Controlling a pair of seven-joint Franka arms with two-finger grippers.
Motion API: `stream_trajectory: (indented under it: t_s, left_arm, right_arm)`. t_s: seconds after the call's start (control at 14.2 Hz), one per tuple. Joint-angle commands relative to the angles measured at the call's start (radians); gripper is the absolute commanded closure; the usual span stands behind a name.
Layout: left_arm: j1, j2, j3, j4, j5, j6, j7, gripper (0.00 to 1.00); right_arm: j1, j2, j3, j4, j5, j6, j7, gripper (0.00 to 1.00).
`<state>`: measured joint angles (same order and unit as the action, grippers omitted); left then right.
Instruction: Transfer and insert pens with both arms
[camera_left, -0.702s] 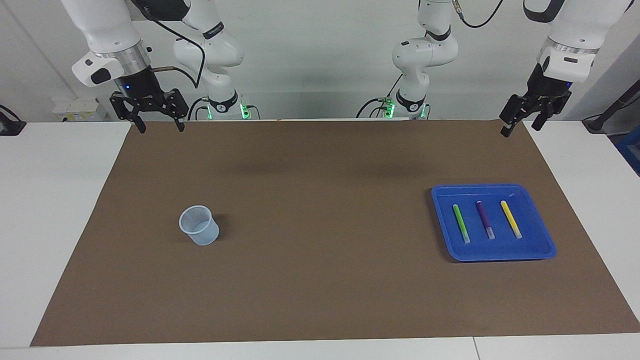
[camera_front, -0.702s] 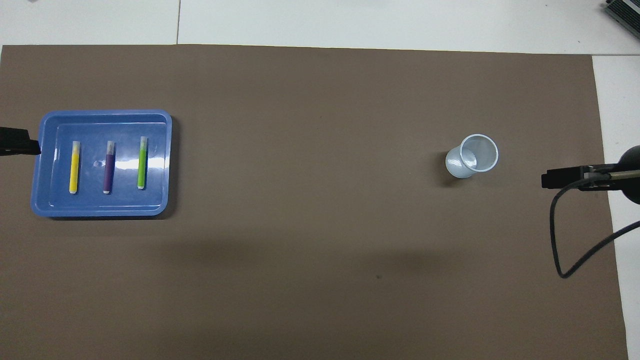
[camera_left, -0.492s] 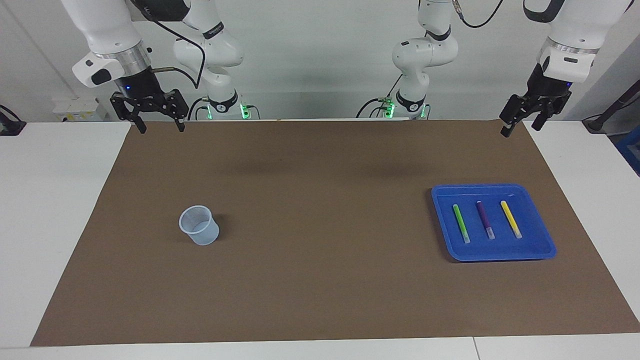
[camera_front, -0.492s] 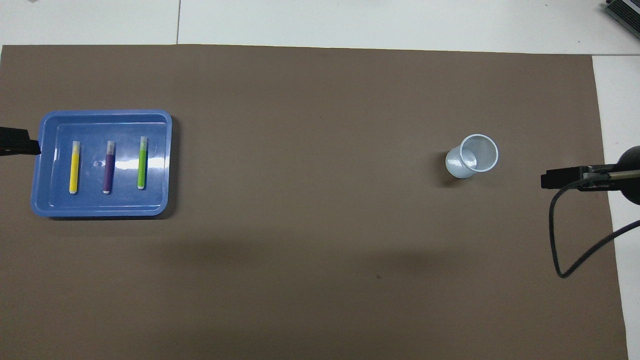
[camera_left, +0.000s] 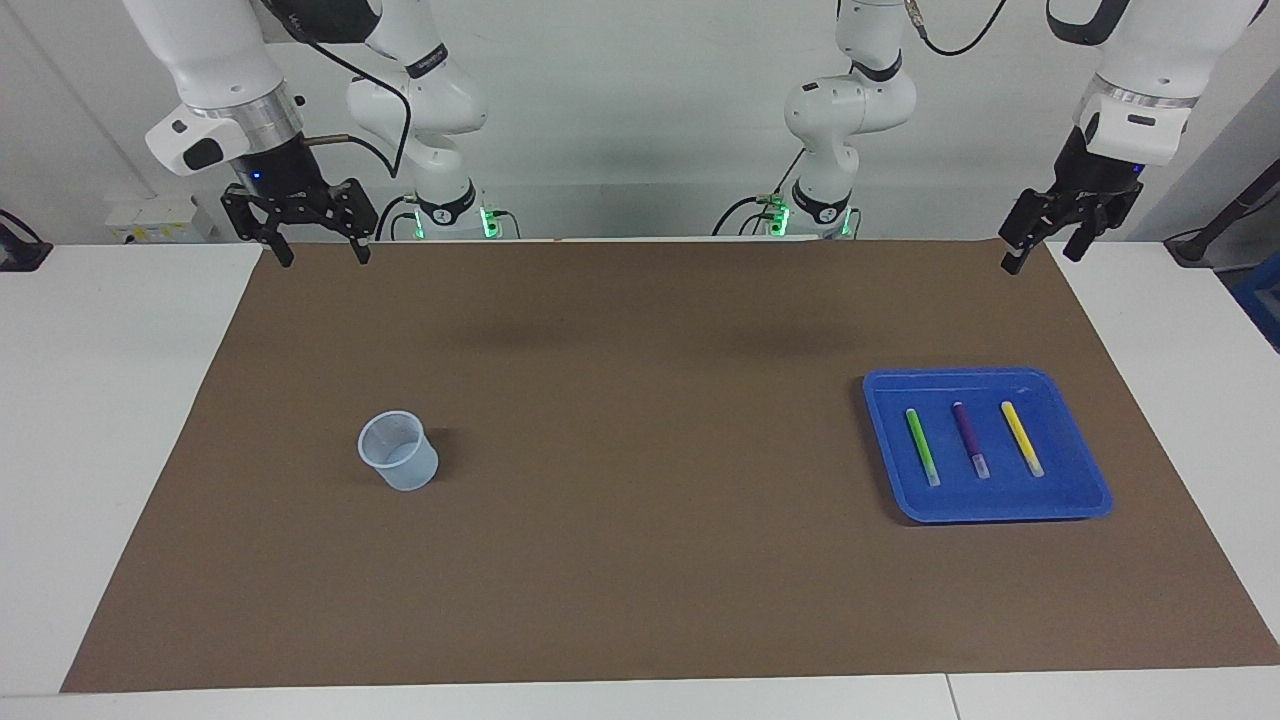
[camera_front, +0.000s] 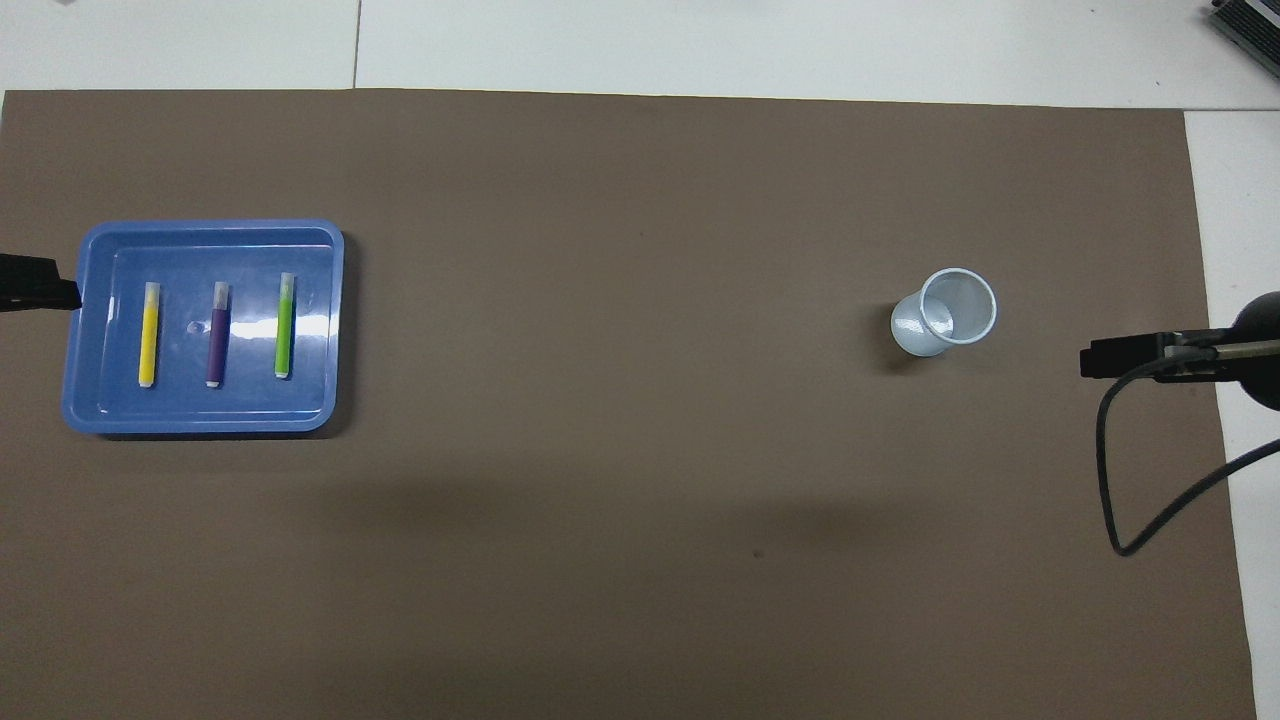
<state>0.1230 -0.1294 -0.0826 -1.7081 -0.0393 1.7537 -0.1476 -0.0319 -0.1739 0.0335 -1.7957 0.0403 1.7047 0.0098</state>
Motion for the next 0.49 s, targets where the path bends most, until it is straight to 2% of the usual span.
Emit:
stream_trajectory:
  t_s: [0.0,0.42]
  left_arm:
    - [-0.003,-0.029,0.003,-0.027,-0.007,-0.007,0.0,0.0]
    - [-0.003,-0.029,0.003,-0.027,-0.007,-0.007,0.0,0.0]
  right_arm:
    - [0.004,-0.013,0.009,-0.016,0.03,0.0,0.001,0.0]
    - [0.006,-0.021,0.009,-0.013,0.03,-0.022,-0.007,0.0]
